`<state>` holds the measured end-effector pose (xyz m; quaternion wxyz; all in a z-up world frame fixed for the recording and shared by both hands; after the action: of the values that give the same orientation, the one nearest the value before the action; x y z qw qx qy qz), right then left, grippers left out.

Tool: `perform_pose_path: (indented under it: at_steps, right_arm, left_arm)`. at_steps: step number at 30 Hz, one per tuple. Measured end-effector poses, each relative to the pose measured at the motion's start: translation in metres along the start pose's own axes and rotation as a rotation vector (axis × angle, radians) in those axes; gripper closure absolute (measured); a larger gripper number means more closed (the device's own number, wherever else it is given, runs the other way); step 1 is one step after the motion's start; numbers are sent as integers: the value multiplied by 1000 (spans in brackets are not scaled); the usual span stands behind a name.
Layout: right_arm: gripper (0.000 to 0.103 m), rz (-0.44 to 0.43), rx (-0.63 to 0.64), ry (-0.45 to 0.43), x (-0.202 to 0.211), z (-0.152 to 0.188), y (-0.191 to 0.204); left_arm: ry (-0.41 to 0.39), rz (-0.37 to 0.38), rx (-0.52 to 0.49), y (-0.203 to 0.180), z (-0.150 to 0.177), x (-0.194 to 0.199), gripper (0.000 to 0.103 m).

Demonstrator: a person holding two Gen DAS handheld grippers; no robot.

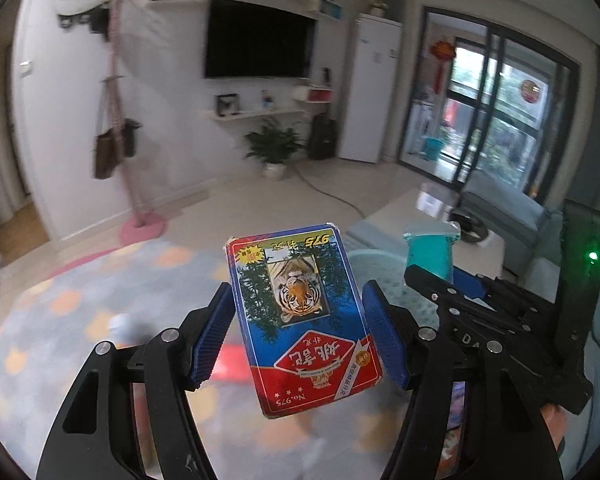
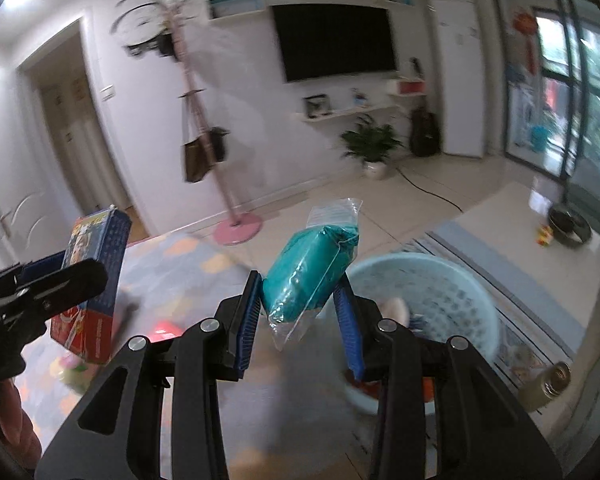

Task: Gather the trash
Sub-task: 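Carry the card box and teal bag in both tools over the basket, then open both tools to drop the card box and teal bag into the basket, then move both open tools back over the table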

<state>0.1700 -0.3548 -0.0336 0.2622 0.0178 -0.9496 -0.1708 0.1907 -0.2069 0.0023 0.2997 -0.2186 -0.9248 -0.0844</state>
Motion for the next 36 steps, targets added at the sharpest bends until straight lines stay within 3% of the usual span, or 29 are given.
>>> perform_pose_path:
  at_steps: [8,16,23,26,36]
  right_arm:
    - [69,116,-199,111,-23,21,-113]
    - [68,175,-276,205,-54,52,-162]
    - [59,182,-270,195,-56,51,-168]
    - [47,169,-265,165,-48,48,-159]
    - [47,105,-176,113,-25,28,-106]
  left_arm:
    - [132,102,9,-58,2,-81,39]
    - [255,149,69,-85,15,-137,38]
    - [250,149,55,-89,17,-139,33]
    - [227,146,58,-88,15,-127,29]
    - [108,149,120,-60,-8,-59,27]
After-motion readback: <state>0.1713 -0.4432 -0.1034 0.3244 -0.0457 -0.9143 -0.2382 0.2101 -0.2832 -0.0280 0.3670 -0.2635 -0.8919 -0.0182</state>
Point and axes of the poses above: each gripper's, at about its wrist camera, not at the fingertips, and x roughly against the way its jaws point, y to its left, z to its underside, the point moved 7 cm from there along -x, roughly the way its jaws point, and after that the axes turned 13 degrees about -z, right-handed, at the moved point
